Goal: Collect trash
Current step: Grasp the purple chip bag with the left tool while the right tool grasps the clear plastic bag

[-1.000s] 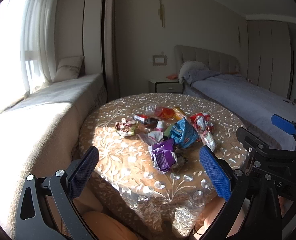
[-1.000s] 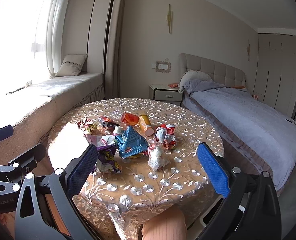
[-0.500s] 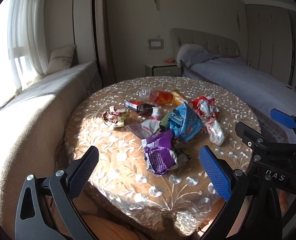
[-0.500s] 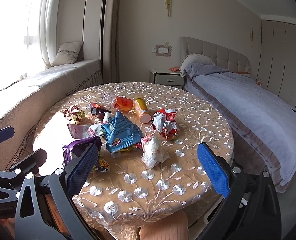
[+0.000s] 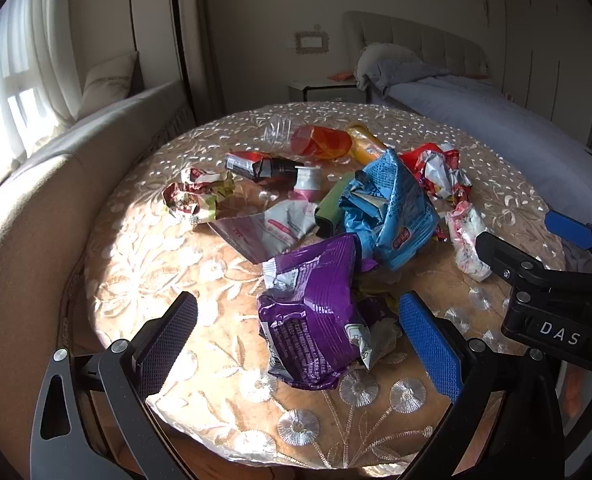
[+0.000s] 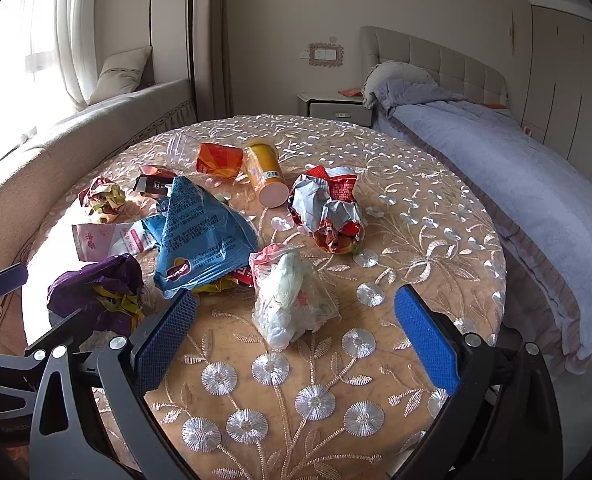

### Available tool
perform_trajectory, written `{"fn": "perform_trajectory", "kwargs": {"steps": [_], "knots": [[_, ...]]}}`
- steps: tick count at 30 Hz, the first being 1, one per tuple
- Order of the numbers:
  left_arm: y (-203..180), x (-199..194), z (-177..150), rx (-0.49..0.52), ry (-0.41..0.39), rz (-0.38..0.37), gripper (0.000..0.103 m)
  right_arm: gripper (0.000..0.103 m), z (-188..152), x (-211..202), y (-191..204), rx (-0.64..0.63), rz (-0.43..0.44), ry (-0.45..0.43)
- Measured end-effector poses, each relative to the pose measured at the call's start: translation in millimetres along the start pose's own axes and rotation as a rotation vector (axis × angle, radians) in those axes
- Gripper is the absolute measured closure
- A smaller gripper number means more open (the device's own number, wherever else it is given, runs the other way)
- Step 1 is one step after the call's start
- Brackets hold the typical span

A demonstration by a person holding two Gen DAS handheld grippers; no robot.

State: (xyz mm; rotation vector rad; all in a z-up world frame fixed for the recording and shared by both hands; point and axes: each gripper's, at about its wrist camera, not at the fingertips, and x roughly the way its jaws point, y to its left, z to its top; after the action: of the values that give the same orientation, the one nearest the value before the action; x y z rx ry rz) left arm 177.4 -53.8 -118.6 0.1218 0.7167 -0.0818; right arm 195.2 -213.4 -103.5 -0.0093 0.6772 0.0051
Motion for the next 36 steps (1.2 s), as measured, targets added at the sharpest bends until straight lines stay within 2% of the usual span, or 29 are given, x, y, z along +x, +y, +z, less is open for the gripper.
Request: {"fn": "perform_trajectory", "kwargs": {"steps": [7,14,17,19,20,24,28,32,36], "knots": [[-5,33,1,-0.003,0.057,-0.014,0.005,0.004,1,35,-5,-0.008,0.009,0.069],[-1,51,4,-0.057,0.068,-0.092,0.005,0.006,3,51,-3,-0.047,0.032,0.094],[0,55,6,-0.068,0.065,-0.102,0.007,0.022,0,58,-3,-0.062,0.039,0.115],[0,56,5,-0.077,0.061,-0.120,0.014,0.035,-2,63,-2,-0.065,0.056,0.136],[2,56,6,-0.084,0.062,-0.137,0.022,0.043,-4,63,-2,-0.058,0.074,0.135],[2,54,6,-0.091,0.045,-0.143,0.039,0.048,-5,60,-3,-0.048,0.078,0.121],[5,39,8,-0.111,0.013,-0.112,0.042,0.048,-4,46,-7,-0.036,0.077,0.087],[0,6,17,-0.069,-0.063,-0.080,0.042,0.048,3,17,-17,-0.030,0.072,0.015],[-22,-25,28,-0.014,-0.125,-0.121,0.042,0.048,8,-19,-33,-0.024,0.064,-0.058]]}}
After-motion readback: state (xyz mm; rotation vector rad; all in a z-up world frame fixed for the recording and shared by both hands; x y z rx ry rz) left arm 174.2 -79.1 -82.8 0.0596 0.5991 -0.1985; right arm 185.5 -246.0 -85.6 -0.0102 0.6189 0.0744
